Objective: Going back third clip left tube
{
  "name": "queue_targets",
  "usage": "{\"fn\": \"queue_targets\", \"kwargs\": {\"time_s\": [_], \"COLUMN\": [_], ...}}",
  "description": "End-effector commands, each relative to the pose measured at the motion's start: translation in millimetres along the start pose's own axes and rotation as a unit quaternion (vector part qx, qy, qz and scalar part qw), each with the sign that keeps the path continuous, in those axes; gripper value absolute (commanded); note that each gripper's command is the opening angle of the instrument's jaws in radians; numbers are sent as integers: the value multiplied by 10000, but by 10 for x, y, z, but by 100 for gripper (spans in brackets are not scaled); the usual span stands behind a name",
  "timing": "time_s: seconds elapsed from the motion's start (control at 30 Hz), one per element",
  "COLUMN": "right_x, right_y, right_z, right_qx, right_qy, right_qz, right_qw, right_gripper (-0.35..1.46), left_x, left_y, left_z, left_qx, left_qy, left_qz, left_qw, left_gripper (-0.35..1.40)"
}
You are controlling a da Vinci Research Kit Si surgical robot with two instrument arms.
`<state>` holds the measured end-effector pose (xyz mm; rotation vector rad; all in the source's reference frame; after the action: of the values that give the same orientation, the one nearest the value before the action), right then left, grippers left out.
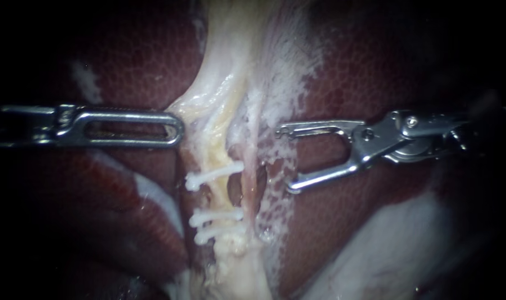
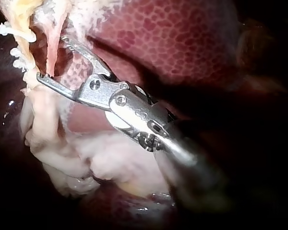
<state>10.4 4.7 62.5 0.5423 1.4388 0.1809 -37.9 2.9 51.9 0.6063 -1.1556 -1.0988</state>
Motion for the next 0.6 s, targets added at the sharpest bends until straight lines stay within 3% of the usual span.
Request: {"fn": "queue_targets", "kwargs": {"time_s": [0.03, 0.33, 0.6], "right_x": [1, 12, 21], "right_y": [-1, -15, -19], "right_z": [-2, -12, -18], "right_qx": [11, 51, 64], "right_qy": [-7, -21, -27], "right_qz": [6, -10, -79], "right_qw": [10000, 10000, 9999], "right_gripper": [60, 60, 60], "left_x": [0, 0, 1], "left_y": [0, 0, 0], "left_z": [0, 1, 2], "left_qx": [-7, -8, -14], "left_qy": [-2, -2, -6], "left_qz": [2, 2, 5], "left_qw": [10000, 10000, 10000], "left_gripper": [-35, -35, -35]}}
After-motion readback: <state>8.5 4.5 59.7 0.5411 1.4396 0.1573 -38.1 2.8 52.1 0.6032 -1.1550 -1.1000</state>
